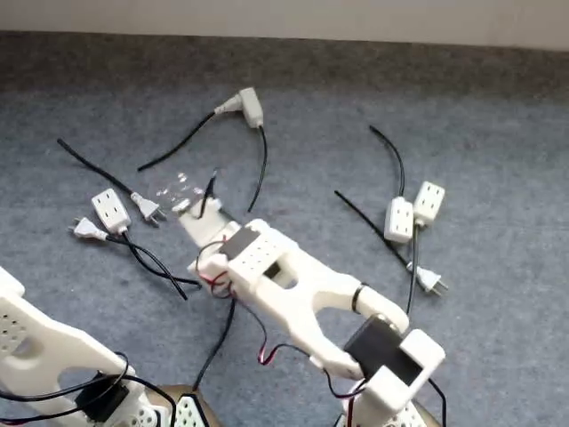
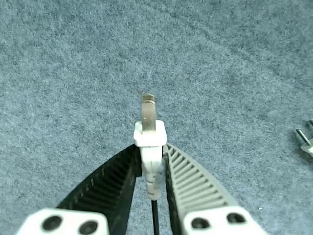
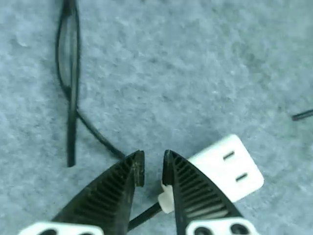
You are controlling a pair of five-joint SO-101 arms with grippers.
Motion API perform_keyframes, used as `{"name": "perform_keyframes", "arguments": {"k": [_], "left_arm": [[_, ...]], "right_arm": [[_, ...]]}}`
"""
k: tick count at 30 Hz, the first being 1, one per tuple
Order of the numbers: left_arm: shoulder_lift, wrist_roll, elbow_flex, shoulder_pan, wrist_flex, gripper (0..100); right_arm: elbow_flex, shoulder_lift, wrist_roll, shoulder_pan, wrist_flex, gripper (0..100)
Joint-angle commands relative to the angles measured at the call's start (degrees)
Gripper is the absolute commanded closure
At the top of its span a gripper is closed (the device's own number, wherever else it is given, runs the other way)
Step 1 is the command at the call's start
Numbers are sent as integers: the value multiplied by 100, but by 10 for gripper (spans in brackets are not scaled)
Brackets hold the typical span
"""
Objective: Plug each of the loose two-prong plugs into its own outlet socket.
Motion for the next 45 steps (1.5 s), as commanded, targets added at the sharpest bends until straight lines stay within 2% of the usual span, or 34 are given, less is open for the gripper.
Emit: {"name": "perform_keyframes", "arguments": {"k": [1, 6, 10, 15, 18, 22, 29, 33, 37, 45], "left_arm": [[-84, 9, -57, 145, -97, 994], [-84, 18, -57, 330, -79, 994], [-92, 26, -57, 602, -44, 994], [-330, 26, -338, 1253, 176, 994], [-734, 26, -646, 1938, 695, 994], [-1727, 343, -673, 2905, 730, 994], [-3477, 598, -523, 5077, 721, 994], [-4066, 598, 101, 6352, 721, 994], [-4435, 1266, 927, 6993, 457, 994], [-6255, 1468, 3152, 8154, -730, 995]], "right_arm": [[-330, -567, 0, 796, 558, 914], [-338, -1807, 44, 1727, 1305, 914], [-338, -2967, 633, 1780, 1613, 914], [-338, -4277, 721, 1754, 1930, 914], [-338, -4945, 721, 1763, 2281, 914], [-338, -5657, 721, 1930, 2774, 914], [-338, -6097, 730, 3468, 3547, 914], [-303, -6097, 730, 4251, 3864, 914], [-347, -6149, 730, 4699, 3916, 914], [-725, -6141, 730, 4787, 3934, 915]]}}
